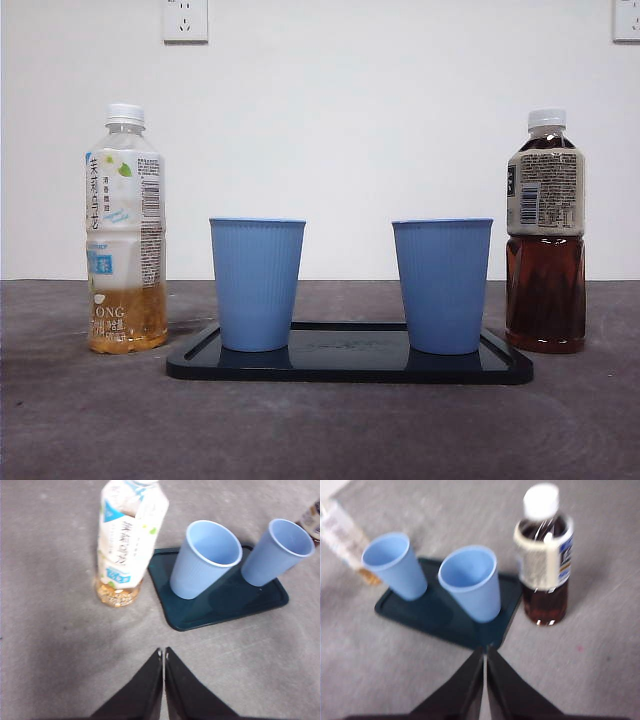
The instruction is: Pour the drink into the cup
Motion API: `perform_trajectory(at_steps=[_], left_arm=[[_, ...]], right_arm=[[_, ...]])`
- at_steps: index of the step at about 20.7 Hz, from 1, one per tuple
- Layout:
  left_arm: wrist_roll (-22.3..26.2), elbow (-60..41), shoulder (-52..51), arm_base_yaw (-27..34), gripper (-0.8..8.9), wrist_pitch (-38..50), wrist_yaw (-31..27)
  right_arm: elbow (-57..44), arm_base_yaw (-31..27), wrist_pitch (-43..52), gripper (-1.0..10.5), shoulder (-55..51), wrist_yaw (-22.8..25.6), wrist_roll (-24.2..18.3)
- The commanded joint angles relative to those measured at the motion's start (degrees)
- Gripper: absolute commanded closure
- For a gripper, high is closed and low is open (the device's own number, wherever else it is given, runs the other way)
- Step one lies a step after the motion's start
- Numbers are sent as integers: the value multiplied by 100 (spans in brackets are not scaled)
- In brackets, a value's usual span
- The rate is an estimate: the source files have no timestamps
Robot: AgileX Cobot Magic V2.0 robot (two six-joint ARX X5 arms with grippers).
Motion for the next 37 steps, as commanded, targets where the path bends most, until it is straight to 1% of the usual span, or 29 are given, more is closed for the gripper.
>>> perform_trajectory(at_steps=[1, 2, 3, 4, 6, 7, 8, 11, 15, 17, 19, 20, 22, 24, 27, 29, 34, 37], left_arm=[[138, 138, 4, -26, 806, 79, 28], [129, 138, 4, -26, 790, 74, 28], [116, 138, 4, -26, 736, 72, 26], [114, 138, 4, -28, 637, 74, 28], [116, 138, 4, -28, 435, 85, 26], [116, 138, 4, -28, 390, 94, 26], [116, 138, 4, -28, 377, 96, 26], [114, 138, 4, -28, 377, 94, 26], [114, 138, 4, -28, 377, 94, 26], [98, 138, 4, -28, 377, 94, 26], [98, 138, 4, -28, 377, 96, 26], [98, 138, 4, -28, 377, 98, 26], [98, 138, 4, -28, 377, 98, 26], [98, 138, 4, -28, 377, 98, 26], [98, 138, 4, -28, 377, 107, 26], [101, 138, 4, -28, 377, 107, 26], [101, 138, 4, -28, 377, 109, 26], [101, 138, 4, -28, 377, 109, 26]], right_arm=[[68, 109, -37, 940, 57, -4, -166], [68, 140, -35, 930, 57, -4, -166], [68, 155, -35, 873, 57, -4, -166], [68, 162, -35, 767, 57, -4, -164], [68, 162, -33, 611, 57, 17, -151], [68, 162, -31, 599, 57, 61, -140], [68, 162, -31, 599, 57, 85, -140], [59, 162, -26, 599, 57, 83, -42], [-299, 179, 380, 577, 57, 48, 422], [-765, 260, 1001, 563, 57, 35, 824], [-1252, 402, 1825, 563, 72, 92, 1287], [-1484, 511, 2282, 563, 133, 304, 1495], [-1862, 741, 3023, 557, 315, 874, 1694], [-2197, 957, 3807, 532, 608, 1311, 1777], [-2573, 1189, 5095, 528, 1152, 1926, 1792], [-2612, 1233, 5611, 528, 1587, 2247, 1749], [-2612, 1233, 6937, 528, 2879, 2293, 1519], [-2612, 1233, 7687, 528, 3552, 2293, 1482]])
